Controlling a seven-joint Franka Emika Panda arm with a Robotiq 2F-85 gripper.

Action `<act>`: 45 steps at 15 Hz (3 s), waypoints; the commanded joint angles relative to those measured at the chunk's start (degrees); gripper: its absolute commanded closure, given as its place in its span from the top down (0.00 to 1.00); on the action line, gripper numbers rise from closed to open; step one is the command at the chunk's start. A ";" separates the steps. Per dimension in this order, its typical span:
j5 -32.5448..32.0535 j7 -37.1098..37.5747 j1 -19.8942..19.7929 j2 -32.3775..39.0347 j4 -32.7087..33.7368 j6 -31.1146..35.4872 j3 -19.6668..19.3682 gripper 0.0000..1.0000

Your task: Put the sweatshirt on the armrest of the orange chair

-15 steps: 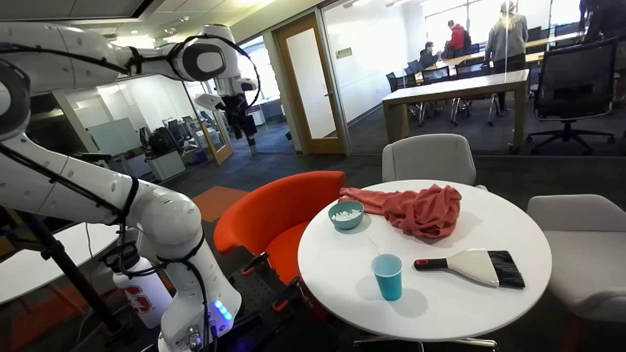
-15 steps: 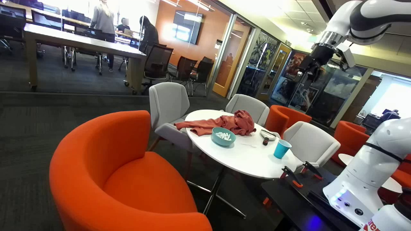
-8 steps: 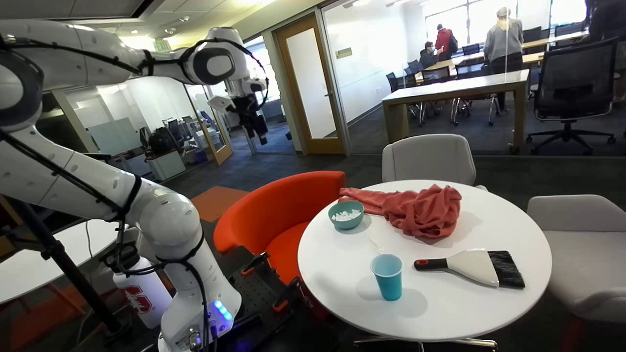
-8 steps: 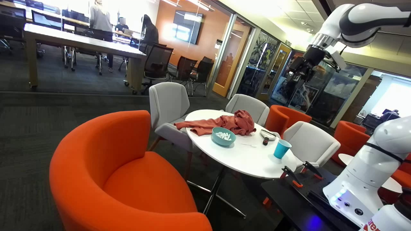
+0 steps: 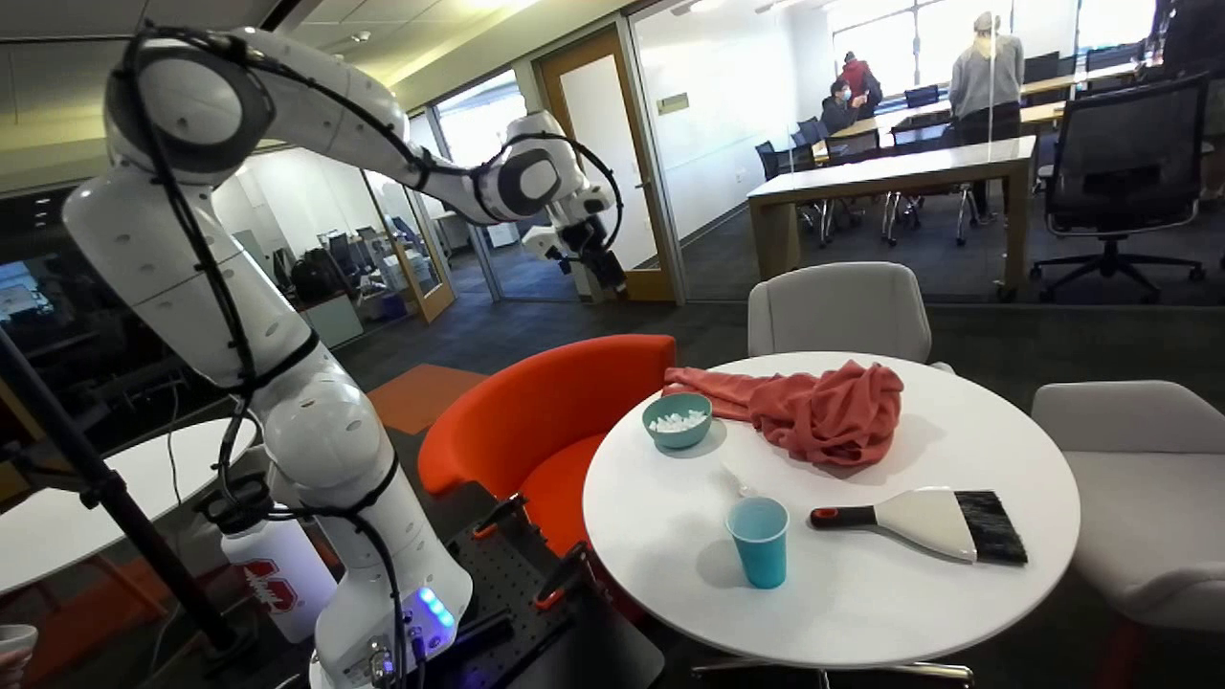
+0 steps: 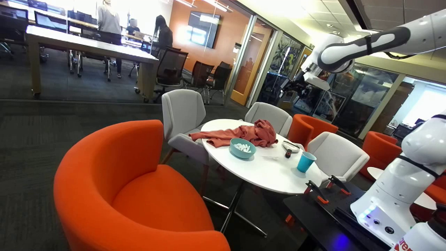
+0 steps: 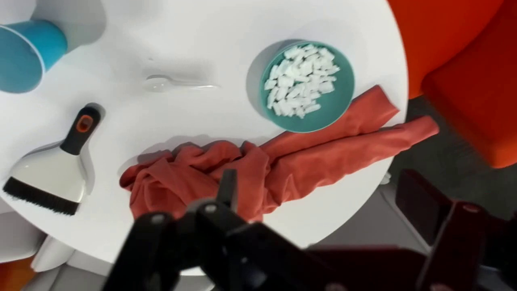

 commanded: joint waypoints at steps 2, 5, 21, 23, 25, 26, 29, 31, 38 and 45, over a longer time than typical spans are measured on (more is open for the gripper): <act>-13.75 14.96 -0.52 17.10 11.47 0.68 -2.57 1.00; -12.14 12.54 2.09 16.32 8.98 1.79 -5.78 1.00; -12.53 13.82 7.82 39.97 28.32 6.16 -13.92 1.00; -10.61 12.20 8.22 45.80 34.00 4.61 -14.76 1.00; -9.19 11.81 8.72 50.92 38.91 3.62 -15.35 1.00; -8.51 11.83 8.98 53.30 41.22 3.07 -15.65 1.00; -7.09 12.10 9.71 59.72 47.56 1.15 -16.61 1.00; -6.72 12.40 10.42 63.62 51.47 0.31 -17.52 1.00; -6.20 12.71 12.15 68.67 56.04 2.72 -19.50 1.00; -7.46 13.77 13.03 72.40 60.26 5.95 -21.29 1.00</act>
